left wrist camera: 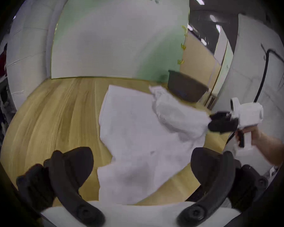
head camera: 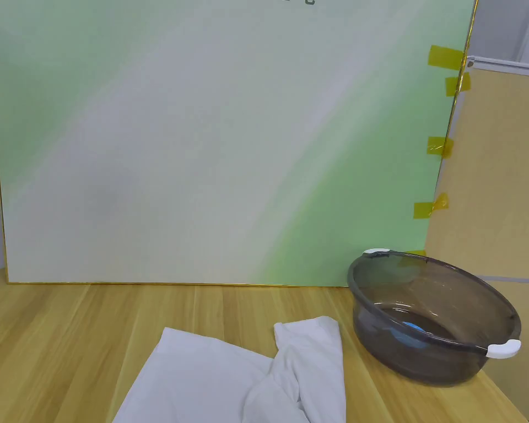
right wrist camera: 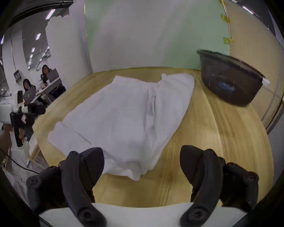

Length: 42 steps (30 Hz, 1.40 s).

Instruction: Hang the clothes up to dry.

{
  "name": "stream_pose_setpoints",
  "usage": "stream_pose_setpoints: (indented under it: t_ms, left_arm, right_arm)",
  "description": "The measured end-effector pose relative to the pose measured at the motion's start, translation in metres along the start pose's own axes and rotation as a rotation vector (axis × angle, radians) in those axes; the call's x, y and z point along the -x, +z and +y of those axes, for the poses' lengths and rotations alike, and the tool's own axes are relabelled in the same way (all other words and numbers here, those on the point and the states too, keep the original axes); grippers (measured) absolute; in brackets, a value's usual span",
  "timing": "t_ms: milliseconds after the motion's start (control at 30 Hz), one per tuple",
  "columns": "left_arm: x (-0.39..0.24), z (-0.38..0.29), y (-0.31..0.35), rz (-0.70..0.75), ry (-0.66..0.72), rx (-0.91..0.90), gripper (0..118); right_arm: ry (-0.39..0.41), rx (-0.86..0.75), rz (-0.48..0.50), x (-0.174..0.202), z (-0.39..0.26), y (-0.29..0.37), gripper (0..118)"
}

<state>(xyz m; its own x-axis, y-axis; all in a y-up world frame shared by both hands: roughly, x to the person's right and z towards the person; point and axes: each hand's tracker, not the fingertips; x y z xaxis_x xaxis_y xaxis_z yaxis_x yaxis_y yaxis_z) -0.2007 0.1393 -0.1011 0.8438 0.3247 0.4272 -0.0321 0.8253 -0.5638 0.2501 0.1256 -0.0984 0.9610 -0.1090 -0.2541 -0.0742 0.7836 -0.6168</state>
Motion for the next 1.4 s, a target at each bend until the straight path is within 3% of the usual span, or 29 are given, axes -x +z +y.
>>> stream_pose_setpoints:
  t_ms: [100, 200, 300, 367, 400, 433, 467, 500, 667, 900, 1067, 1100, 1133, 1200, 1233, 1300, 1400]
  left_arm:
    - [-0.004, 0.040, 0.001, -0.005, 0.025, -0.128, 114]
    - [-0.023, 0.082, -0.012, 0.088, -0.053, -0.213, 113]
    - [-0.045, 0.107, -0.030, 0.158, -0.133, -0.306, 107]
    - [-0.053, 0.115, -0.046, 0.171, -0.138, -0.314, 55]
    - [-0.056, 0.119, -0.053, 0.174, -0.128, -0.310, 23]
    - [-0.059, 0.119, -0.060, 0.184, -0.122, -0.309, 4]
    - [-0.061, 0.118, -0.067, 0.218, -0.137, -0.306, 2]
    - [-0.061, 0.116, -0.075, 0.253, -0.152, -0.315, 2]
    - [-0.066, 0.105, -0.090, 0.254, -0.153, -0.296, 2]
    - [-0.042, 0.128, -0.133, 0.268, -0.131, -0.176, 2]
    - [-0.003, 0.164, -0.202, 0.286, -0.008, -0.002, 3]
    - [0.007, 0.169, -0.218, 0.271, 0.036, 0.053, 9]
    - [0.013, 0.173, -0.234, 0.280, 0.061, 0.115, 31]
    - [0.022, 0.178, -0.269, 0.344, 0.028, 0.226, 98]
    - [0.027, 0.177, -0.284, 0.365, 0.003, 0.280, 113]
    - [0.040, 0.175, -0.306, 0.366, 0.000, 0.264, 106]
    - [0.054, 0.178, -0.336, 0.424, 0.033, 0.320, 107]
  right_arm:
    - [-0.009, -0.210, -0.016, 0.004, 0.037, 0.020, 100]
    - [-0.023, -0.419, -0.037, 0.007, 0.081, 0.033, 116]
    - [0.002, -0.436, -0.135, 0.014, 0.118, 0.032, 114]
    - [0.015, -0.473, -0.181, 0.020, 0.127, 0.029, 91]
    - [0.021, -0.499, -0.181, 0.021, 0.128, 0.025, 68]
    - [0.025, -0.500, -0.164, 0.021, 0.128, 0.023, 24]
    - [0.026, -0.519, -0.170, 0.022, 0.127, 0.018, 1]
    - [0.012, -0.530, -0.244, 0.024, 0.127, 0.014, 1]
    - [-0.047, -0.532, -0.218, 0.018, 0.117, 0.004, 0]
    - [-0.036, -0.503, -0.179, 0.014, 0.101, 0.011, 0]
    - [-0.056, -0.481, -0.158, 0.010, 0.087, 0.019, 0]
    - [-0.057, -0.472, -0.156, 0.009, 0.084, 0.021, 0]
    - [-0.056, -0.469, -0.157, 0.008, 0.082, 0.022, 0]
    - [-0.053, -0.456, -0.167, 0.005, 0.077, 0.024, 0]
    - [-0.051, -0.449, -0.169, 0.004, 0.076, 0.024, 0]
    - [-0.040, -0.435, -0.175, 0.000, 0.074, 0.025, 0]
    - [-0.035, -0.413, -0.190, -0.005, 0.073, 0.021, 0]
